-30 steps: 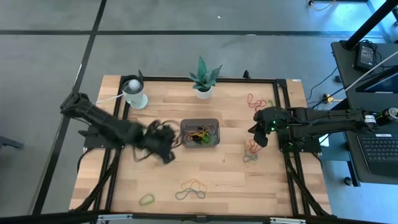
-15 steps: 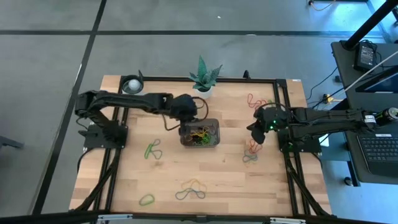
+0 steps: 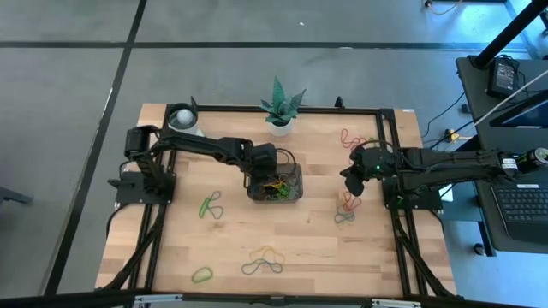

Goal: Pick and place rubber bands into bin
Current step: Put the black rubber band into the black bin, then put the red rubber band into the black bin

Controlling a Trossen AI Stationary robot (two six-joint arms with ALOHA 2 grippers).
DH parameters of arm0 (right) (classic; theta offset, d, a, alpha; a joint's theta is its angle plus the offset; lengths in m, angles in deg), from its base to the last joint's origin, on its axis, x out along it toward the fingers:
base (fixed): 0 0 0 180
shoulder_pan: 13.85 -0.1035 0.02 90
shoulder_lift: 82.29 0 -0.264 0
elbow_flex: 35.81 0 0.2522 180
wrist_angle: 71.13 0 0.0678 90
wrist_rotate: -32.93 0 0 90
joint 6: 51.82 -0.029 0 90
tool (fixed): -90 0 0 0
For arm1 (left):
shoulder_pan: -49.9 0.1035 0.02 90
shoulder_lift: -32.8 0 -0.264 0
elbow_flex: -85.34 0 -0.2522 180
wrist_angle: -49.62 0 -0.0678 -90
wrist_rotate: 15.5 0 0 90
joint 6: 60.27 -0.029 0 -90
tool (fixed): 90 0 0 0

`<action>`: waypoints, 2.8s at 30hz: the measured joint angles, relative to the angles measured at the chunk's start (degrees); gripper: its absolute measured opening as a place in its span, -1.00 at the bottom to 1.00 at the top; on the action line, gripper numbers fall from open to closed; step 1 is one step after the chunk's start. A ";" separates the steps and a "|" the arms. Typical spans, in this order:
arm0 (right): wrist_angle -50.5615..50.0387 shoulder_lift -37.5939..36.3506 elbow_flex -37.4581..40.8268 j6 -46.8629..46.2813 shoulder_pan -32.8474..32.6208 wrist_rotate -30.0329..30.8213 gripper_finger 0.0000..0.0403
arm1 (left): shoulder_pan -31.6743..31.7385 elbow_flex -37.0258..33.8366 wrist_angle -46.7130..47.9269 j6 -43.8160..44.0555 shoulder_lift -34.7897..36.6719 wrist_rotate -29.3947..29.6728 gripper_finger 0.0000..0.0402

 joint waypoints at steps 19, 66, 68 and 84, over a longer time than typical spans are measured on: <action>-0.02 0.00 0.00 0.02 0.00 0.00 -0.95 | -0.84 0.00 0.11 7.46 -0.28 1.10 -0.61; 0.72 0.00 0.00 9.52 0.01 -0.07 -0.98 | -44.27 -5.34 10.86 76.97 12.13 31.22 -0.99; 1.82 0.00 0.00 8.15 0.00 0.01 -0.98 | -45.05 -6.17 10.69 76.74 12.26 30.40 -0.99; -8.31 13.87 -12.92 -1.85 12.05 7.20 -0.99 | -42.34 -25.66 10.47 66.13 34.38 31.46 -0.99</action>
